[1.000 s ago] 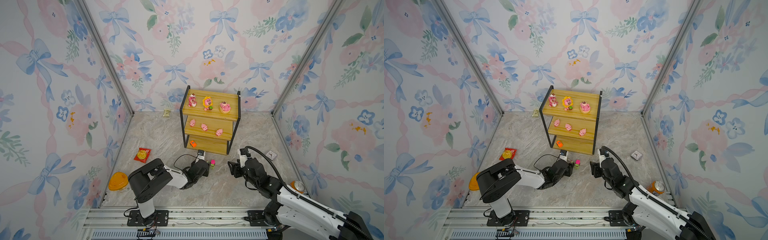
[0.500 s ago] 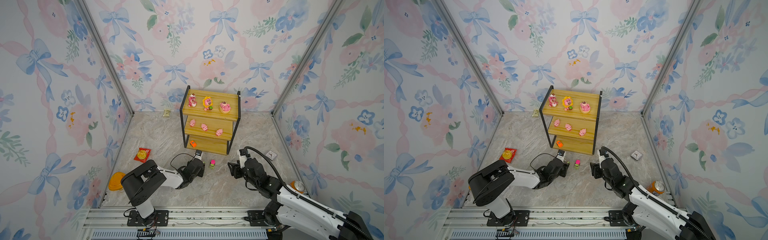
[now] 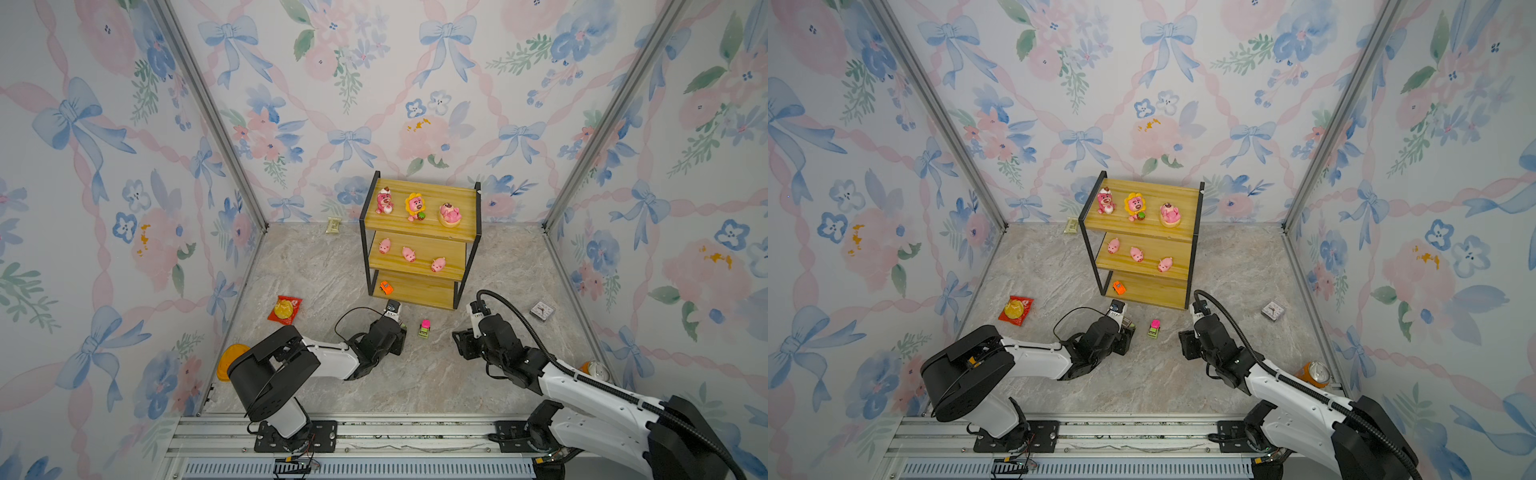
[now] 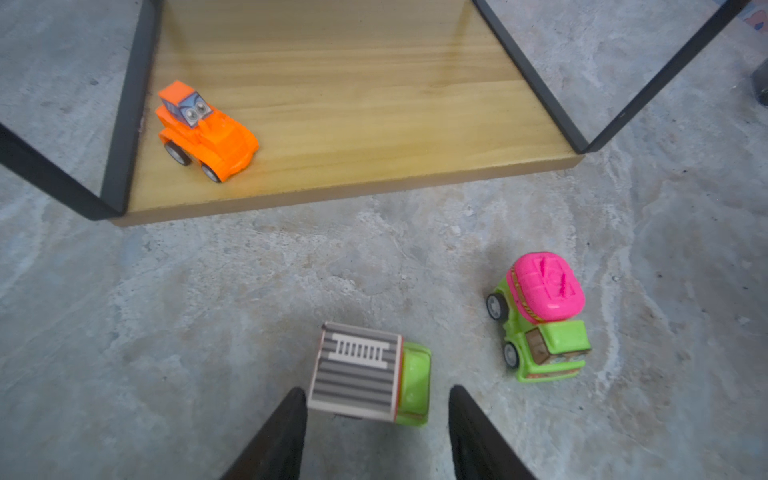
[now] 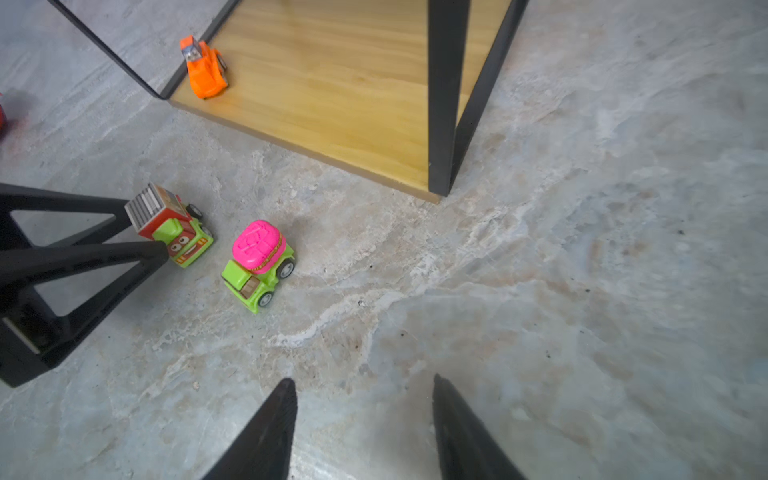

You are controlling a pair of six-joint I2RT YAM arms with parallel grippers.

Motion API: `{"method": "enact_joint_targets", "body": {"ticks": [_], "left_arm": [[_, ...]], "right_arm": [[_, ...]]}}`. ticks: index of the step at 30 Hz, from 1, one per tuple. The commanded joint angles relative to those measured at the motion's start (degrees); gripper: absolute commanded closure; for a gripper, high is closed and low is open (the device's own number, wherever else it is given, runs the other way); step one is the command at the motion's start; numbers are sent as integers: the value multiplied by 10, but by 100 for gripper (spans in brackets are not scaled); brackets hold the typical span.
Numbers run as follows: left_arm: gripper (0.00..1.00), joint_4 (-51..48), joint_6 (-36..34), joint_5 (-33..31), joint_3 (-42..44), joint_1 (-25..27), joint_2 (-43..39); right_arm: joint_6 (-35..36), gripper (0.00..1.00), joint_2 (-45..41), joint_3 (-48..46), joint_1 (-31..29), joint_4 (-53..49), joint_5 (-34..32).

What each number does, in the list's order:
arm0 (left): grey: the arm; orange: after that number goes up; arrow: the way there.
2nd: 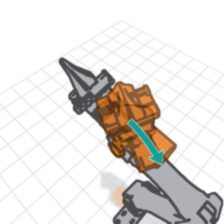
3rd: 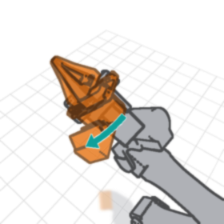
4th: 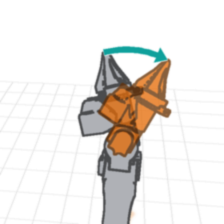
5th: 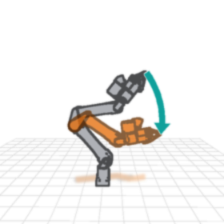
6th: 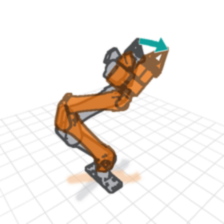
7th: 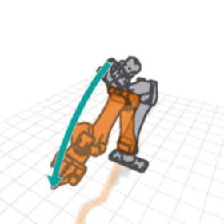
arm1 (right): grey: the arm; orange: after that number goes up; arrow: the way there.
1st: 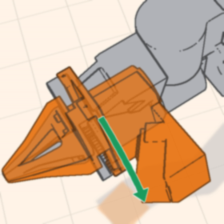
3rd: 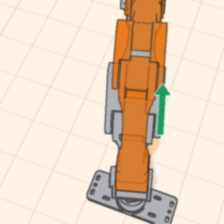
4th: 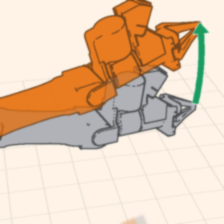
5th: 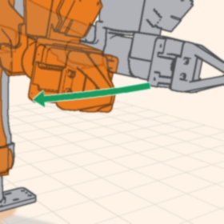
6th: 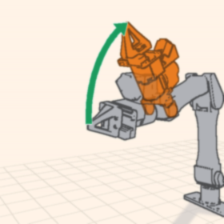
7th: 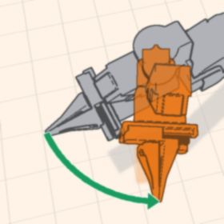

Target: Place and organize the plastic toys onto the shelf

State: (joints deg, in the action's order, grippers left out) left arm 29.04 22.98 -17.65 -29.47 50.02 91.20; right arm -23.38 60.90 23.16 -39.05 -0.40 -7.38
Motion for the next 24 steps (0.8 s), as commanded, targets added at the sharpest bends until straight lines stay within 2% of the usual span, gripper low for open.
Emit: {"method": "enact_joint_targets", "body": {"ticks": [1,8,24], "left_arm": [[44,-7,-1,6,-15,13,-2],[44,-7,-10,4,-55,34,40],[43,-7,-23,32,-123,36,119]], "right_arm": [[-11,48,30,20,3,29,35],[-26,48,58,16,2,61,47],[-19,48,18,4,3,31,28]]}}
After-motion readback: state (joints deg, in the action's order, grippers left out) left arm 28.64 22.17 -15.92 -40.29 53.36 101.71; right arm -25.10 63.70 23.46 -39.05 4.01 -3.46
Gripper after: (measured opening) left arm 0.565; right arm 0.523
